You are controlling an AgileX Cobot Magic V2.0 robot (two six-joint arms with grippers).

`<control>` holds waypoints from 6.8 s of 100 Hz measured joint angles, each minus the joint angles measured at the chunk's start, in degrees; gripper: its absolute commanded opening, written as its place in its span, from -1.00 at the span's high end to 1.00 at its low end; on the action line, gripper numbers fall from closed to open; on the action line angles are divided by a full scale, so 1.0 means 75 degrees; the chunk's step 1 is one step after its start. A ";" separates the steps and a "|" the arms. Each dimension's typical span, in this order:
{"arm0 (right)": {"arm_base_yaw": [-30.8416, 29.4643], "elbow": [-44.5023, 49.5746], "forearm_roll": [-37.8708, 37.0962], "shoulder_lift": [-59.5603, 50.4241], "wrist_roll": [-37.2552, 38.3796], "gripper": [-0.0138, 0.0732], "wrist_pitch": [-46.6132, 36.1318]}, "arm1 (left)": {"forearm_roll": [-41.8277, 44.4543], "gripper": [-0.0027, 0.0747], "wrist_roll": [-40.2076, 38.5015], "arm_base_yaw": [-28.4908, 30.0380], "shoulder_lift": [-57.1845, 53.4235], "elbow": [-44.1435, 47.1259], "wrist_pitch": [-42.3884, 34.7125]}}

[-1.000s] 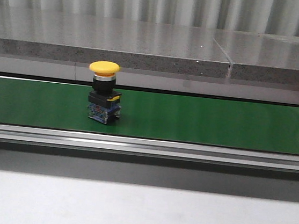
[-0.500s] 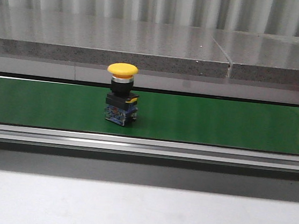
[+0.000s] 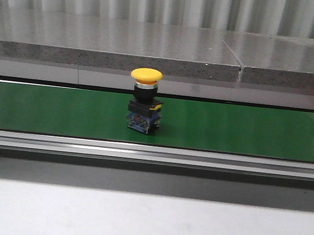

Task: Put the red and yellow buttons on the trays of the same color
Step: 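Carry the red button into the red tray and open the right gripper, then lower the right gripper onto the yellow button on the belt and grasp, then carry the yellow button into the yellow tray and open the right gripper, then raise the right gripper back above the belt's far end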

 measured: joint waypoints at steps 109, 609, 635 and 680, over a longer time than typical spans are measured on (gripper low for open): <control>0.3856 0.1304 0.0500 -0.3658 0.0000 -0.80 0.1606 | 0.0000 0.99 0.0000 0.0000 0.0000 0.0000 0.0000; -0.0213 0.4052 -0.1516 -0.3718 0.3747 0.41 -0.0995 | 0.0000 0.99 0.0000 0.0000 0.0000 0.0000 0.0000; 0.1027 0.4052 -0.1585 -0.4609 0.3628 0.84 -0.0774 | 0.0000 0.99 0.0000 0.0000 0.0000 0.0000 0.0000; 0.3994 0.4057 -0.1745 -0.5829 0.3103 0.84 -0.0611 | 0.0000 0.99 0.0000 0.0000 0.0000 0.0000 0.0000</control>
